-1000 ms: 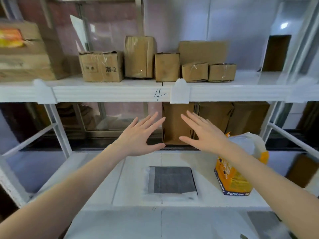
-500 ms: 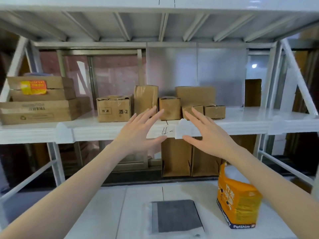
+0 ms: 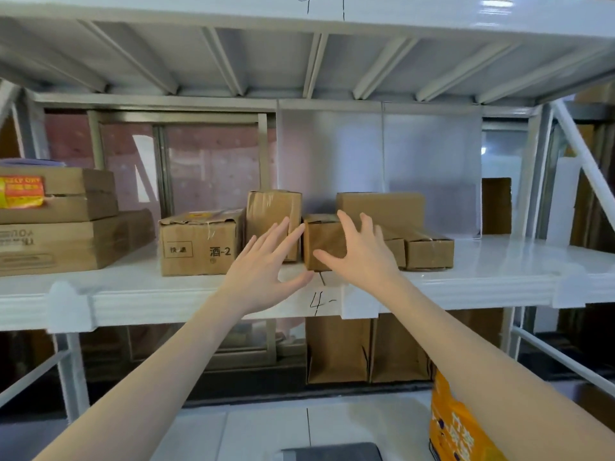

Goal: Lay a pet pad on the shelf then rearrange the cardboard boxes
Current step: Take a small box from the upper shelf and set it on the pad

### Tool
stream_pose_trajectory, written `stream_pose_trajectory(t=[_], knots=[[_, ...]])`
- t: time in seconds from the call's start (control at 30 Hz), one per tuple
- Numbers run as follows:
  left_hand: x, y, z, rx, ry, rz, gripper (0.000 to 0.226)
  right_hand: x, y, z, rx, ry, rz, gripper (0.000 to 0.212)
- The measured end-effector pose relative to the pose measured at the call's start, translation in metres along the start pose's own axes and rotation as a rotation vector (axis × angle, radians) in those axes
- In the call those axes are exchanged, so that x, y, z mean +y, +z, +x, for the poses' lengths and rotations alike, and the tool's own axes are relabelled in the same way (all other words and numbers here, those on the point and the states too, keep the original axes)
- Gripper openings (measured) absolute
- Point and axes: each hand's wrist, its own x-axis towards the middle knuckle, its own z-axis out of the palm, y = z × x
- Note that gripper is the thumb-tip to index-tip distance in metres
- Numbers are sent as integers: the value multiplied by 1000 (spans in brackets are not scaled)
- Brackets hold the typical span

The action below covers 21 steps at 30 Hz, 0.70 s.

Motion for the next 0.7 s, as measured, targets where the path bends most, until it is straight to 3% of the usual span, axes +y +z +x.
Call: stream_pose_trajectory(t=[0.3,0.7], knots=[[-20,16,29,29,-3,-74,77,-6,32,49,27,86,56,94],[-24,20,20,32,-12,-124,81,-9,23,50,210,93,170,74]])
